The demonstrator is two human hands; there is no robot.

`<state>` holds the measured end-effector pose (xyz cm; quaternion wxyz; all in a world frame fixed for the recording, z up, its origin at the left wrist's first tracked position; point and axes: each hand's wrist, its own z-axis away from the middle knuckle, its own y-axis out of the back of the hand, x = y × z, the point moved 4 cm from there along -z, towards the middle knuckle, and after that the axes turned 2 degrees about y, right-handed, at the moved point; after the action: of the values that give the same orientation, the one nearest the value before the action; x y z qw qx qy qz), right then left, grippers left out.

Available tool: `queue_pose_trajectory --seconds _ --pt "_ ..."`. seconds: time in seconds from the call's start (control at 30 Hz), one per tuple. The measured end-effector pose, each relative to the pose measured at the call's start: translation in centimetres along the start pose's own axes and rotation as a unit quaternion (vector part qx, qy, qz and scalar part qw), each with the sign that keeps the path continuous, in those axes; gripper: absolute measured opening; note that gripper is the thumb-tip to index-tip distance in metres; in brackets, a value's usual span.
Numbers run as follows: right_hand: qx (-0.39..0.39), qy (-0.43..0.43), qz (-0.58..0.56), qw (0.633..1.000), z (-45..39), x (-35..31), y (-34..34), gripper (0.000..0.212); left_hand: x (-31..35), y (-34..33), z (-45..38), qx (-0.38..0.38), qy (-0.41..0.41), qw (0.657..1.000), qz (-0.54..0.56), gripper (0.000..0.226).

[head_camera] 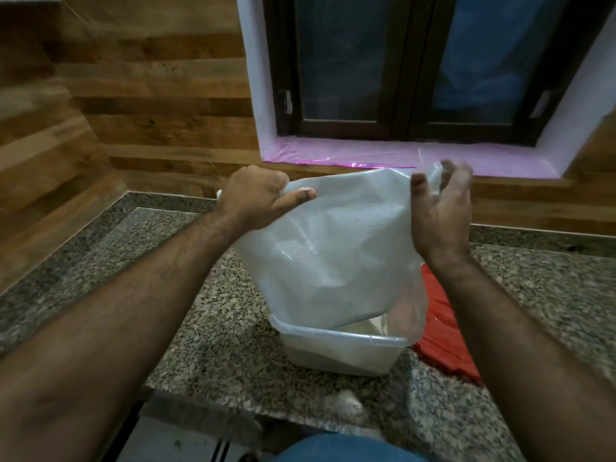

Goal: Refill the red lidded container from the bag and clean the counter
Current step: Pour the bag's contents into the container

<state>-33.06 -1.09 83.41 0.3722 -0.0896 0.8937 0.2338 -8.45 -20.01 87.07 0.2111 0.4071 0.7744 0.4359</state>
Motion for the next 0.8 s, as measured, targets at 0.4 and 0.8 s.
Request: queue_pose_trajectory --seconds 0.4,0.8 --pt "-0.006 -0.184 -0.069 0.981 5.4 4.9 -3.0 0.105 -1.4 1.0 -0.5 0.105 -0.014 0.994 -0.011 0.067" --pt "-0.009 -0.174 0.007 0.985 5.8 6.0 -1.8 0.109 -0.2 2.7 -1.4 0.164 -0.059 0.984 -0.025 0.065"
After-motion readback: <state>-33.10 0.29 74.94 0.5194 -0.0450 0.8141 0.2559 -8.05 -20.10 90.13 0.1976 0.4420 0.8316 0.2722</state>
